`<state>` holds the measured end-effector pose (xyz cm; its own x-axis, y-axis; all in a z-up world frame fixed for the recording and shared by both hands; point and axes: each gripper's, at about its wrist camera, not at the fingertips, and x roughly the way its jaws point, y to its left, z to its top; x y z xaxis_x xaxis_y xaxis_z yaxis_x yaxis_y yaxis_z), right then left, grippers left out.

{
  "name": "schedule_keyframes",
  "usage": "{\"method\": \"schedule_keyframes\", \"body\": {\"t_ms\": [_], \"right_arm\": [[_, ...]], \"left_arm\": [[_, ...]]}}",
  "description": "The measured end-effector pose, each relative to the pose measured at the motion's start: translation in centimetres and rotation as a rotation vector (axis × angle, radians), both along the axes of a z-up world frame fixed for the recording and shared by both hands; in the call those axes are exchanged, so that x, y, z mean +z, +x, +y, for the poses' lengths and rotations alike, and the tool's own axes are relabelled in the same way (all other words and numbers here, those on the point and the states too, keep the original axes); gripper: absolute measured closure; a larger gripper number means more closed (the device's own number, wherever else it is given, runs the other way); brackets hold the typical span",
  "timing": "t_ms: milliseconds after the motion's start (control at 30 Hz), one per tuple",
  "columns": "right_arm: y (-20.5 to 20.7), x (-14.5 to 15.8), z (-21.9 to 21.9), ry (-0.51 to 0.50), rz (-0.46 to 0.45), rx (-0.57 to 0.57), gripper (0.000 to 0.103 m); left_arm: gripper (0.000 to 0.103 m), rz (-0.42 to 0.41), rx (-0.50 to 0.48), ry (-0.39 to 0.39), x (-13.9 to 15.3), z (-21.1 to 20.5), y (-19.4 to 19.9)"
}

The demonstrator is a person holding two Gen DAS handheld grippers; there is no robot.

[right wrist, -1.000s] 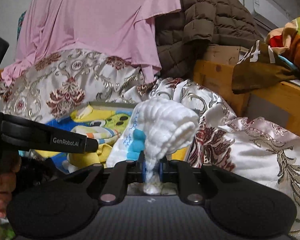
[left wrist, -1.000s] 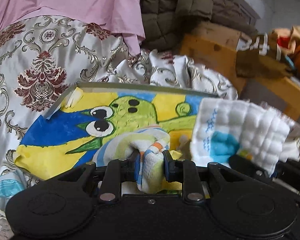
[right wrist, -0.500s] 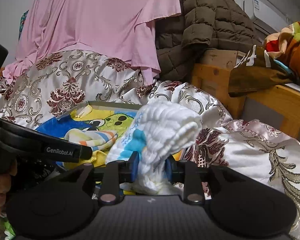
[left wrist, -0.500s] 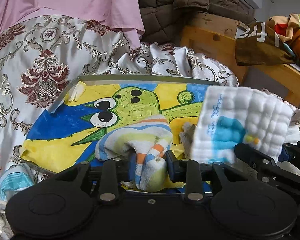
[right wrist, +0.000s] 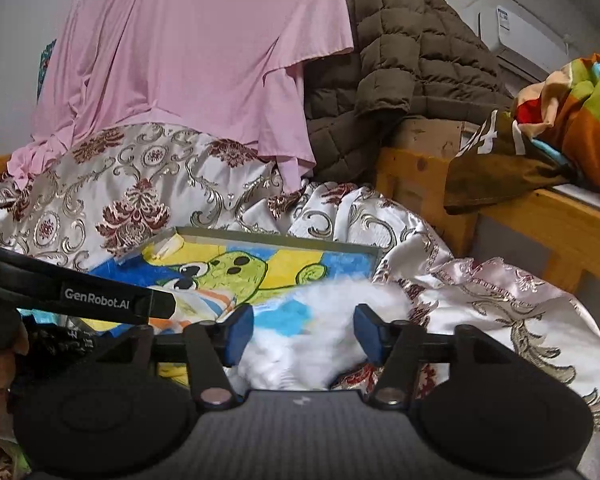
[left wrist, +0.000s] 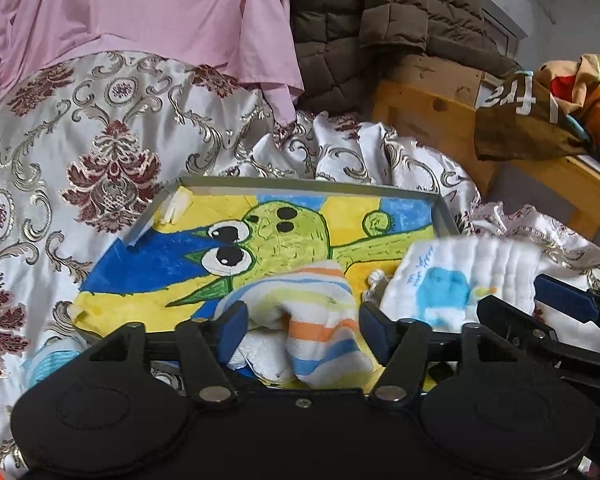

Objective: Organize soft objects
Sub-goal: 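Open both tools to release the sock and cloth into the tray, then raise both open tools away from the tray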

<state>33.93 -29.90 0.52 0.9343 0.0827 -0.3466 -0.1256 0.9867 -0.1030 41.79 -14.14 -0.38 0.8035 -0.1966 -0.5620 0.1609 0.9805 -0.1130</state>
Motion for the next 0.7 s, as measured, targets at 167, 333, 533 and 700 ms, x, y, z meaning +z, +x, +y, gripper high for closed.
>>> {"method": "schedule_keyframes", "body": {"t_ms": [167,333,533,700], "right_arm": [[-1.2,1.2,-0.2,0.016,-0.031,-0.005,0.026],[-3.1,2.7,-0.4,0.033,-0.068,-0.016,0.017],[-5.5,4.3,-0.1,0.032,-0.111,-0.015,0.010],[-7.6,5.4,0.0,0.036,-0.157,-0.029,0.006]], "left_arm": [[0.023,-0.037,0.022,0.008,1.2,0.6,-1.4],[0.015,-0.071,0.047,-0.014,2.6,1.7,-3.2],[0.008,-0.117,0.059,-0.026,4.3,2.7,-6.2],[0.005,-0.160,0.059,-0.027,5.3,3.1,-8.6]]}}
